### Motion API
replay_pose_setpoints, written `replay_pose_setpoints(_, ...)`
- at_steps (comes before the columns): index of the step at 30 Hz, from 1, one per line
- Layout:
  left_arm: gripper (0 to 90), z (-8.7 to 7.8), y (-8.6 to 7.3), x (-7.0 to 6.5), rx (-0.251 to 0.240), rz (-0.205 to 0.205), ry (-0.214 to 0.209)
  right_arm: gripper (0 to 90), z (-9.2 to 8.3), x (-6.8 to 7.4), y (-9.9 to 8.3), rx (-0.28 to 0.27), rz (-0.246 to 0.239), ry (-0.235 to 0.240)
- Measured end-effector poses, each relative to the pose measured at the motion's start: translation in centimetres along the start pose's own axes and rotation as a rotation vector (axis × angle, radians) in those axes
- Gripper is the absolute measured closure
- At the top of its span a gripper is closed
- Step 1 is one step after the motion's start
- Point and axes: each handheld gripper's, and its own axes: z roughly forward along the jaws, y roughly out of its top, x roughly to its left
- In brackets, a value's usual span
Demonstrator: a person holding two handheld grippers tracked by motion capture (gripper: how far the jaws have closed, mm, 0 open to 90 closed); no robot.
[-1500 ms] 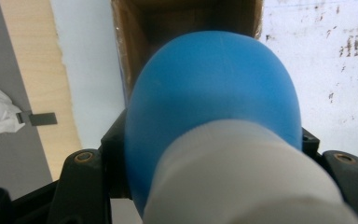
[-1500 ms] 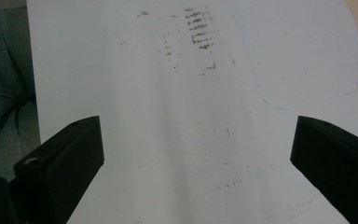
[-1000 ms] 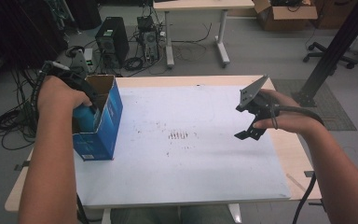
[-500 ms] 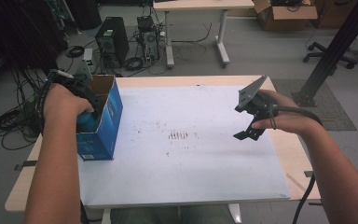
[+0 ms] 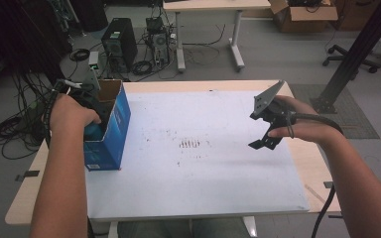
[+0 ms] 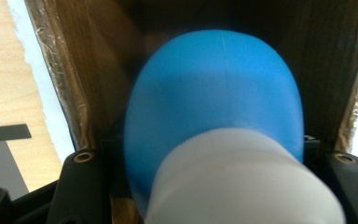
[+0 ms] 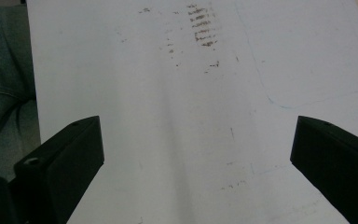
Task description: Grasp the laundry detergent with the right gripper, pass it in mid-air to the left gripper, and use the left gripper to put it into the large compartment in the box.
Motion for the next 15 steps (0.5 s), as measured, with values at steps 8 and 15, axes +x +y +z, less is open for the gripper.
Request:
replay_pose_setpoints(8, 38.2, 0.62, 0.00, 0.24, 0.008, 0.006, 0.009, 2.8, 0.21, -0.01, 0.01, -0.001, -0.001, 0.002)
replay_pose_setpoints(15, 38.2, 0.99, 0.06, 0.29, 0.007, 0.006, 0.007, 2.8, 0.30, 0.01, 0.01, 0.005, 0.000, 0.003)
